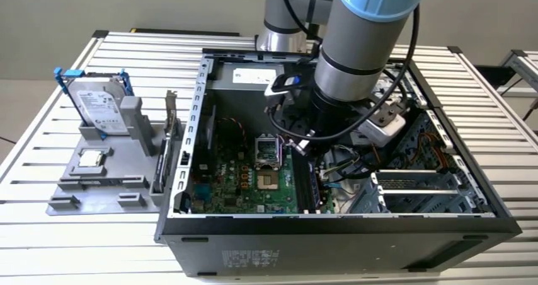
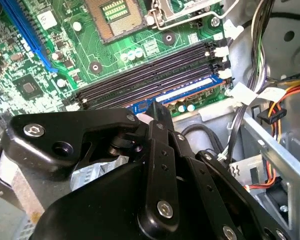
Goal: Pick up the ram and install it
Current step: 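Press down the ram until it locks into place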
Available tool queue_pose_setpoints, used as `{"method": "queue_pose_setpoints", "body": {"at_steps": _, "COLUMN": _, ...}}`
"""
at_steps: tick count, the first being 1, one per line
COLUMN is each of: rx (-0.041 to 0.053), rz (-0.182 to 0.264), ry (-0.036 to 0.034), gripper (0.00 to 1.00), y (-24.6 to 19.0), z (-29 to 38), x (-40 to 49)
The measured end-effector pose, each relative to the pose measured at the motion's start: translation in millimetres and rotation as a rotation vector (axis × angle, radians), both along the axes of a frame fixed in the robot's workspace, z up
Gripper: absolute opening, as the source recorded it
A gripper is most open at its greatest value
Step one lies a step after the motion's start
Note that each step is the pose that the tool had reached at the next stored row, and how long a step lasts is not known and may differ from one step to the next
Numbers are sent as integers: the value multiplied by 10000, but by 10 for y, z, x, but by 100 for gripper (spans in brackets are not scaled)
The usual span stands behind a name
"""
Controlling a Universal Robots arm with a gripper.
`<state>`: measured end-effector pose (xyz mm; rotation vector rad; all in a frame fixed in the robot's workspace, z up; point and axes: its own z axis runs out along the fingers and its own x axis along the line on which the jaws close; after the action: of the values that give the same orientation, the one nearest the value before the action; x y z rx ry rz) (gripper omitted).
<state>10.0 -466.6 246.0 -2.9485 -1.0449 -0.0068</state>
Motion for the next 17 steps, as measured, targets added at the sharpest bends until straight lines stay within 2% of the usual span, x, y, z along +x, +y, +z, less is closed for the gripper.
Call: {"method": "queue_pose_setpoints", "body": {"at_steps": 17, "rx": 0, "rz": 1825, "ry": 7, "gripper": 0, "y": 2, "z": 0, "x": 0}}
